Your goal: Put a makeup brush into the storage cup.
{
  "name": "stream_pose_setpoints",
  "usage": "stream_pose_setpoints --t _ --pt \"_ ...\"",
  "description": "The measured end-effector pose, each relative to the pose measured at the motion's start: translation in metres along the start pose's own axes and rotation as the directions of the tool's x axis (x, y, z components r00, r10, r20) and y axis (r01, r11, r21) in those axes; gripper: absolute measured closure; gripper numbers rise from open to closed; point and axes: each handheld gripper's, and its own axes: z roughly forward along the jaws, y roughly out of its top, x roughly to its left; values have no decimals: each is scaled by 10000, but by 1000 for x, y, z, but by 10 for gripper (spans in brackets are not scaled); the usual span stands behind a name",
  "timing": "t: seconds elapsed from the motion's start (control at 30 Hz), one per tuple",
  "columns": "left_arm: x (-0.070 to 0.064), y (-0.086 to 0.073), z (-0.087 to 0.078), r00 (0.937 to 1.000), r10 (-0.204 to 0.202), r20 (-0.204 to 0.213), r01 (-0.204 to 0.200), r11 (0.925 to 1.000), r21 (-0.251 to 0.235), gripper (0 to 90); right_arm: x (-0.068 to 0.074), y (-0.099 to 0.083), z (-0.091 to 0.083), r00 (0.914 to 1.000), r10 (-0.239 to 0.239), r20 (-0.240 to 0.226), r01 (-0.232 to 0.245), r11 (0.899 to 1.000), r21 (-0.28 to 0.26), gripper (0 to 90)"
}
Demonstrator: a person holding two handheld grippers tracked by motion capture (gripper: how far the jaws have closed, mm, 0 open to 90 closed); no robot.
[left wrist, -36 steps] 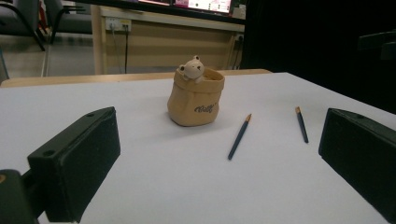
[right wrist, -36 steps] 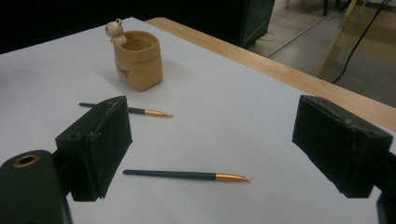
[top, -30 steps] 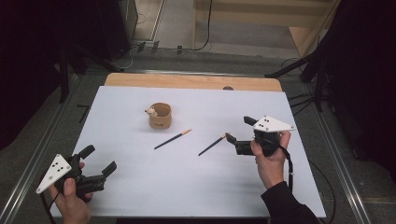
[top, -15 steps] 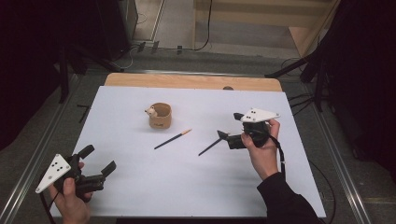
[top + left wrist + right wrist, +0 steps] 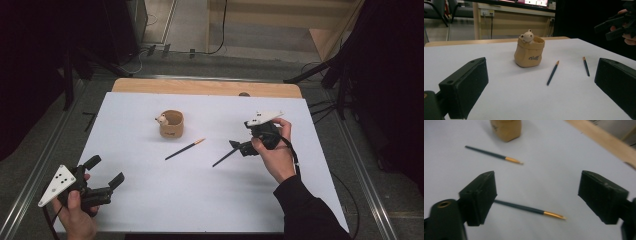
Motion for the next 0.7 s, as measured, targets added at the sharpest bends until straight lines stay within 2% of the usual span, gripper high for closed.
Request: stream_pose_setpoints --t 0.03,0.13,0.27,0.3,0.33,0.53,0.67,0.7 --pt "0 0 0 10000 -14 -2 14 10000 -5 0 -1 0 1 9999 -29 -168 32 9999 138 205" --pt "0 0 0 10000 -18 -14 18 10000 6 0 -2 1 4 9999 -143 -80 146 9993 355 208" --pt "0 0 0 10000 9 -39 -9 10000 6 0 -5 3 9 9996 -122 -237 137 9980 620 226" --pt "0 0 1 10000 -8 -51 8 10000 6 0 -8 4 12 9988 -72 -477 108 9969 774 248" --pt "0 0 1 10000 -9 -49 9 10000 3 0 -8 4 13 9987 -61 -497 103 9964 839 249" --pt "0 0 1 10000 12 -24 -12 10000 21 0 -9 8 21 9971 -484 -595 567 9877 1456 247" --pt "0 0 1 10000 43 -6 -43 10000 31 0 -9 10 25 9955 -595 -731 715 9821 1744 247" --pt "0 0 1 10000 42 5 -42 10000 20 0 -8 12 28 9936 -857 -738 988 9754 1970 251"
